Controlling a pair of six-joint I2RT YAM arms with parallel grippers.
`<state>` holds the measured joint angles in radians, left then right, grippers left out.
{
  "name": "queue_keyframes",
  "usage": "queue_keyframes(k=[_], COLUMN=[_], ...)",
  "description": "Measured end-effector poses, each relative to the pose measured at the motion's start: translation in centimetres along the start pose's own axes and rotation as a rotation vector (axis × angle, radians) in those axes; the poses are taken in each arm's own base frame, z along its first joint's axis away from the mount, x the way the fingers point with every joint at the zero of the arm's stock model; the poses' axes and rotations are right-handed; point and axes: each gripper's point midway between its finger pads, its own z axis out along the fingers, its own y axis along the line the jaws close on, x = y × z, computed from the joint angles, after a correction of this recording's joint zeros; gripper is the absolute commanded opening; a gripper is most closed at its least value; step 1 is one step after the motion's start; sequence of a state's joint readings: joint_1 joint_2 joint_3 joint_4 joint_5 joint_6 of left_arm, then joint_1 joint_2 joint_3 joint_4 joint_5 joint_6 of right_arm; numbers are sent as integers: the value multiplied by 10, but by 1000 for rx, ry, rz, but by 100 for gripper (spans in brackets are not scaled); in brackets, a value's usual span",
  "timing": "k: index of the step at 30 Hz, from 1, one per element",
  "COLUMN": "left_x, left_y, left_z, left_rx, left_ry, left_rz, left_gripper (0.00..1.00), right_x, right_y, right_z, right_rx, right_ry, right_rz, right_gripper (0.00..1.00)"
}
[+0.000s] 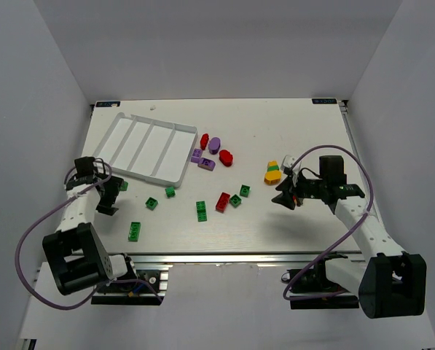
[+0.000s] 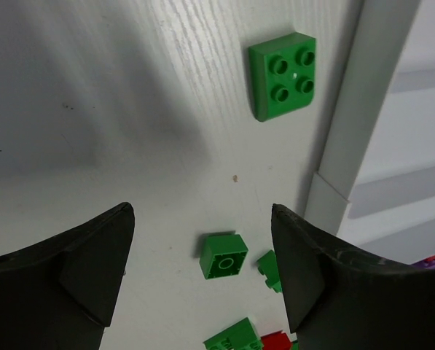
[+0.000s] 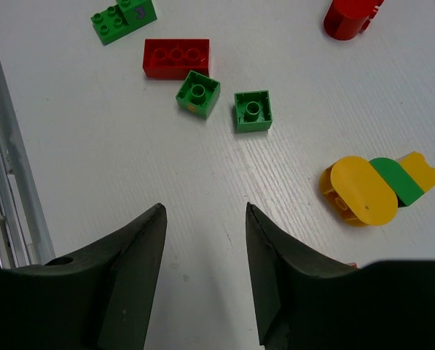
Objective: Sort the legos into containers by color
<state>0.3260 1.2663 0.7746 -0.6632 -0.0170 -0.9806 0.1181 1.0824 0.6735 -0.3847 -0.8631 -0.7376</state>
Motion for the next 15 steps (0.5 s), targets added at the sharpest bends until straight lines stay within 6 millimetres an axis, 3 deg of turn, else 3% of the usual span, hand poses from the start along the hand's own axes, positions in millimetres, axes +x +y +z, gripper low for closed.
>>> queue_keyframes(k=[6, 15], left_x=[2, -18], left_y=[7, -24], left_z=[23, 44], left_rx=[-70, -40], left_ry=[45, 29], left_rz=[-4, -21], left_gripper=[84, 84], right_x=[-7, -2], right_y=[-7, -7], right_z=[1, 4], right_rx=[21, 20], right_ry=[-24, -22], right_rz=[-7, 11], right_gripper=[53, 54])
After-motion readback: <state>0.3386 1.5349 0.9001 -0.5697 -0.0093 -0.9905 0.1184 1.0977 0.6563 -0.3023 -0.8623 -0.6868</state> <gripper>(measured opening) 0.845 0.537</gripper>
